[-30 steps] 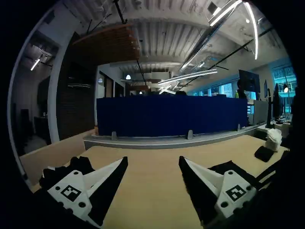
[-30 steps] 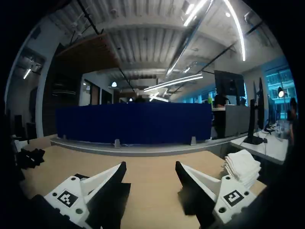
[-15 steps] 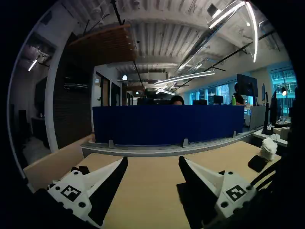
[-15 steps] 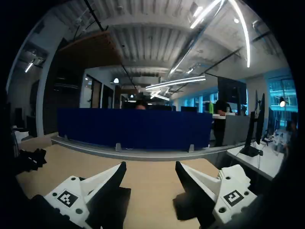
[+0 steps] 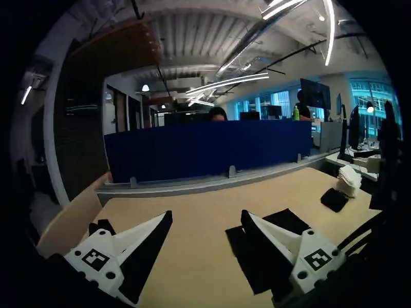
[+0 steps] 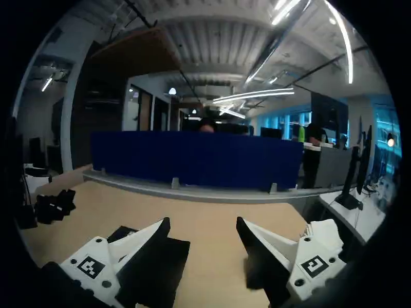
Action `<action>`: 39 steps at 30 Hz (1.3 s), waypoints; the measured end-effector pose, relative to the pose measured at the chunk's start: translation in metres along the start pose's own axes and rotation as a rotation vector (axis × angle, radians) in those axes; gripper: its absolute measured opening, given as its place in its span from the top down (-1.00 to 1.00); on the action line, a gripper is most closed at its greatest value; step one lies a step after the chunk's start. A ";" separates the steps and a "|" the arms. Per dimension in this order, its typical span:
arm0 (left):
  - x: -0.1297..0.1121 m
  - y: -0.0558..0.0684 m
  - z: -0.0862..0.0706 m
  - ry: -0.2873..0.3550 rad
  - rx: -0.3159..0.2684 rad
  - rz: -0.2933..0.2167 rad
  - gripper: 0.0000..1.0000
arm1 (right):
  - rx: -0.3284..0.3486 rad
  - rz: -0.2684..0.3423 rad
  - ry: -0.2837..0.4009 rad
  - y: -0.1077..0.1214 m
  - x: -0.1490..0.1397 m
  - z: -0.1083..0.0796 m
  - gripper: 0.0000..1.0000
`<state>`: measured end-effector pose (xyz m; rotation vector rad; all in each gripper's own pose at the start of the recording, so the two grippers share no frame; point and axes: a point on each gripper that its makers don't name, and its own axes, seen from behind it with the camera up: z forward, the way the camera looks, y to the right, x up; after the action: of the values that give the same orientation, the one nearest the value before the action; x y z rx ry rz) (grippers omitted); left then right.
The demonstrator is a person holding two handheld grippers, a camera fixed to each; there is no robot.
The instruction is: Fold towel
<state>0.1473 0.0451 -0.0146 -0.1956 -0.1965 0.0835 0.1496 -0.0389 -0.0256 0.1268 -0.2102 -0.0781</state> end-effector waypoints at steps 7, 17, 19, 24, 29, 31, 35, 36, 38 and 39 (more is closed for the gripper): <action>-0.022 0.025 -0.002 -0.116 -0.135 0.044 -0.99 | 0.138 -0.059 -0.162 -0.023 -0.026 -0.005 -1.00; -0.045 0.052 -0.003 -0.218 -0.267 0.080 -0.99 | 0.266 -0.122 -0.307 -0.044 -0.055 -0.009 -1.00; -0.049 0.056 -0.004 -0.230 -0.285 0.086 -0.99 | 0.280 -0.130 -0.319 -0.047 -0.059 -0.010 -1.00; -0.062 0.068 -0.003 -0.256 -0.319 0.101 -0.99 | 0.300 -0.146 -0.345 -0.052 -0.072 -0.009 -1.00; -0.077 0.077 -0.002 -0.276 -0.341 0.121 -0.99 | 0.312 -0.146 -0.374 -0.054 -0.091 -0.009 -1.00; -0.083 0.079 -0.001 -0.283 -0.349 0.131 -0.99 | 0.315 -0.148 -0.382 -0.054 -0.098 -0.009 -1.00; -0.097 0.083 0.000 -0.298 -0.361 0.147 -0.99 | 0.322 -0.157 -0.397 -0.055 -0.113 -0.007 -1.00; -0.101 0.085 0.000 -0.303 -0.364 0.152 -0.99 | 0.325 -0.160 -0.401 -0.056 -0.117 -0.007 -1.00; -0.110 0.086 0.001 -0.313 -0.368 0.157 -0.99 | 0.331 -0.164 -0.408 -0.057 -0.124 -0.007 -1.00; -0.115 0.087 0.001 -0.319 -0.370 0.160 -0.99 | 0.334 -0.167 -0.412 -0.058 -0.129 -0.007 -1.00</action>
<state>0.0291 0.1187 -0.0526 -0.5683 -0.5148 0.2386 0.0219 -0.0837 -0.0662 0.4629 -0.6249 -0.2355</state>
